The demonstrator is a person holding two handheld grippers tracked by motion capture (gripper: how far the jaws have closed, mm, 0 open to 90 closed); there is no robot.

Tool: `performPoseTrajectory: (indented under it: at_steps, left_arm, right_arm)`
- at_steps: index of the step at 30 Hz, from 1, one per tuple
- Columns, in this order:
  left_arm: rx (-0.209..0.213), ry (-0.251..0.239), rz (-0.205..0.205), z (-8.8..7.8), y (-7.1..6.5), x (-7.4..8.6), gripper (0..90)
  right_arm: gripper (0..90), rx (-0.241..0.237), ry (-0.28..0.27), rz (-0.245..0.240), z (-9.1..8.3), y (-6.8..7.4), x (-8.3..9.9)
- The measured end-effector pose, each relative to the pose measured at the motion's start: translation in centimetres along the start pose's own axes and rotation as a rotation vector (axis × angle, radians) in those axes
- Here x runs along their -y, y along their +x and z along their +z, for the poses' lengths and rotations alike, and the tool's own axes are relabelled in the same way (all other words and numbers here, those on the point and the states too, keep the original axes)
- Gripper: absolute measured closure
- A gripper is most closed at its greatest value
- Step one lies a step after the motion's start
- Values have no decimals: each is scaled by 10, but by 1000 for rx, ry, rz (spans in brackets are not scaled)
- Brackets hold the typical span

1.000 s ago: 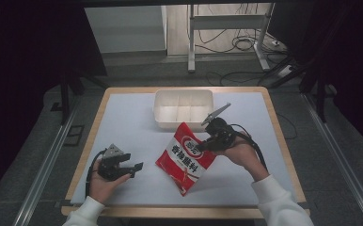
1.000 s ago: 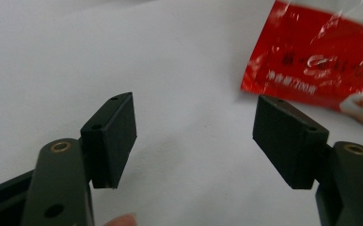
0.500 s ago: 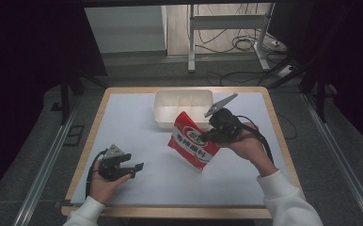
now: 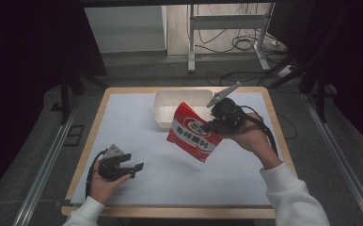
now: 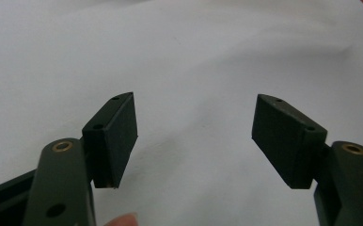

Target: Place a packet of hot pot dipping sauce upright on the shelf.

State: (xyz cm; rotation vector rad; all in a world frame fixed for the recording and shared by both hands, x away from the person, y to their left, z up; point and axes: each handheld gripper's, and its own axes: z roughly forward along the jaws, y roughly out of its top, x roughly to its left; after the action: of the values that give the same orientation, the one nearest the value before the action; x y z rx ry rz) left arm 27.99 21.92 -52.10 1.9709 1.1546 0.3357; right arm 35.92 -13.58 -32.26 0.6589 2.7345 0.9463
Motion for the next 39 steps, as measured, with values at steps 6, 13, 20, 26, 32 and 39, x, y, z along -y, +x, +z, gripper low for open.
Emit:
performPoseTrajectory:
  at_steps: [6,13,20,26,32,39]
  left_arm:
    - [-1,-3,-1,0,1,0,309]
    - [-1,-3,-2,1,1,0,309]
    - [1,-2,-6,1,1,0,309]
    - [2,1,-5,1,1,0,309]
    - [4,1,-1,1,1,0,308]
    - [5,2,-4,1,2,0,306]
  right_arm:
    - [876,13,-7,4,-6,-5,-7]
    - [876,31,-32,21,-14,-13,-17]
    - [876,48,-39,17,-25,-21,-30]
    - [876,64,-49,28,-33,-27,-38]
    - [876,88,-61,35,-36,-34,-43]
    - [876,104,-57,46,-37,-41,-47]
